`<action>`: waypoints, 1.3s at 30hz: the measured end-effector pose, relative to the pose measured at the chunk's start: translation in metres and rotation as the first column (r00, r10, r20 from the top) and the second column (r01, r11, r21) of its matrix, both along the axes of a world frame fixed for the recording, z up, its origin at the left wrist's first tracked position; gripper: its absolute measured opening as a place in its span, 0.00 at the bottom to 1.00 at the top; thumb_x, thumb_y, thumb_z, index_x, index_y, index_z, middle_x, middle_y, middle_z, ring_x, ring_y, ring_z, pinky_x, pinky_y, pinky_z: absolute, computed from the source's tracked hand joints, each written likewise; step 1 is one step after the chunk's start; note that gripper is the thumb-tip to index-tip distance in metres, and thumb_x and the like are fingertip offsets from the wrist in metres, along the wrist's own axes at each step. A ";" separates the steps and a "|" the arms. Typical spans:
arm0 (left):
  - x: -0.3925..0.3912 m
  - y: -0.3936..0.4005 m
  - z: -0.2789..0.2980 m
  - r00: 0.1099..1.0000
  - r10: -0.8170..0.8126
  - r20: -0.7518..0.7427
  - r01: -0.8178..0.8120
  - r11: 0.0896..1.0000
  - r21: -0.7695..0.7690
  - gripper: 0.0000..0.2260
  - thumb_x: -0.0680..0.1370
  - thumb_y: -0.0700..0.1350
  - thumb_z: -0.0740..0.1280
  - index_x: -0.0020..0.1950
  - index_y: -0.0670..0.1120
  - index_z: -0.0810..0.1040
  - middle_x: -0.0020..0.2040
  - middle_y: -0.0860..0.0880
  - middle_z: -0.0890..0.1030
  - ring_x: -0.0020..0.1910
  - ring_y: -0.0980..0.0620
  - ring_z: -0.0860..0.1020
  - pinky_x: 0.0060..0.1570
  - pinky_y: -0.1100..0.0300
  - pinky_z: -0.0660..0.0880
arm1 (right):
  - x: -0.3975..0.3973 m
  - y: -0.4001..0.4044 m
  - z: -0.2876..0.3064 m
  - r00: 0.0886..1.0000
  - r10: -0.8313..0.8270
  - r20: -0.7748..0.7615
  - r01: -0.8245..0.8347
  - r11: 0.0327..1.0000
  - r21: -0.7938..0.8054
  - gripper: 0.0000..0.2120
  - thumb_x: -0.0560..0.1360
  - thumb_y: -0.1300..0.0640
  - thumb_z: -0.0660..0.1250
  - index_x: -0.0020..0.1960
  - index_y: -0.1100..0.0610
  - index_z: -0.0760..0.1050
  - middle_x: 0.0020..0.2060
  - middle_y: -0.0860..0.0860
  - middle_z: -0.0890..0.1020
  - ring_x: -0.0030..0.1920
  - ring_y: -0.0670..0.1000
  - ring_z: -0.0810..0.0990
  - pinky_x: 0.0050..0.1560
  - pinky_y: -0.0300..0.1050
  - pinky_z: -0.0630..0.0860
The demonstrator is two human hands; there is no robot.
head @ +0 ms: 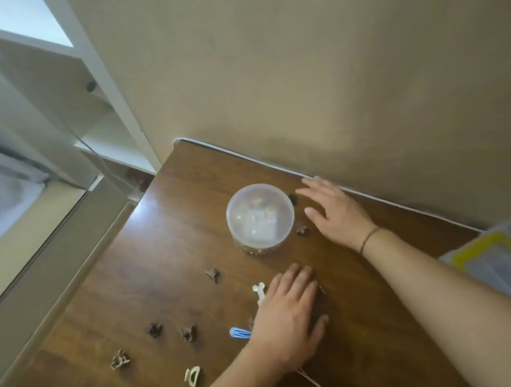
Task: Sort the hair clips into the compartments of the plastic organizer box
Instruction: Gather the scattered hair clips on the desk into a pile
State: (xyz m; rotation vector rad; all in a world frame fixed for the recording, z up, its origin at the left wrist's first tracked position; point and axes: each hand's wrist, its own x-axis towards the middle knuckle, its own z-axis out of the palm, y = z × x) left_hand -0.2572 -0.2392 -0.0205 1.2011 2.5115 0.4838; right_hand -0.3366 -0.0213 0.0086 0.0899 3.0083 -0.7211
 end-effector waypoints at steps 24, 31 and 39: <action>-0.064 -0.212 0.008 0.922 0.386 0.000 -0.385 0.920 0.077 0.31 0.78 0.67 0.55 0.78 0.55 0.65 0.79 0.56 0.60 0.80 0.53 0.54 0.75 0.39 0.54 | 0.198 -0.114 -0.032 0.980 0.165 -0.115 -0.179 0.977 -0.119 0.18 0.78 0.55 0.59 0.63 0.58 0.78 0.69 0.49 0.74 0.73 0.50 0.66 0.72 0.52 0.62; -0.036 -0.128 0.011 0.994 0.044 0.101 -0.062 0.980 0.186 0.33 0.76 0.67 0.60 0.77 0.53 0.66 0.78 0.55 0.64 0.79 0.56 0.53 0.77 0.45 0.49 | 0.195 -0.125 -0.022 0.983 0.036 -0.179 -0.068 0.982 -0.178 0.18 0.78 0.54 0.60 0.64 0.58 0.77 0.70 0.50 0.73 0.73 0.52 0.67 0.72 0.51 0.62; 0.046 -0.078 0.020 0.950 -0.205 0.236 0.134 0.949 0.286 0.26 0.81 0.57 0.64 0.75 0.46 0.68 0.75 0.47 0.70 0.78 0.51 0.58 0.77 0.47 0.52 | 0.180 -0.109 -0.006 0.975 -0.134 -0.178 0.089 0.966 -0.243 0.19 0.79 0.49 0.57 0.66 0.55 0.74 0.69 0.48 0.74 0.73 0.48 0.66 0.73 0.42 0.61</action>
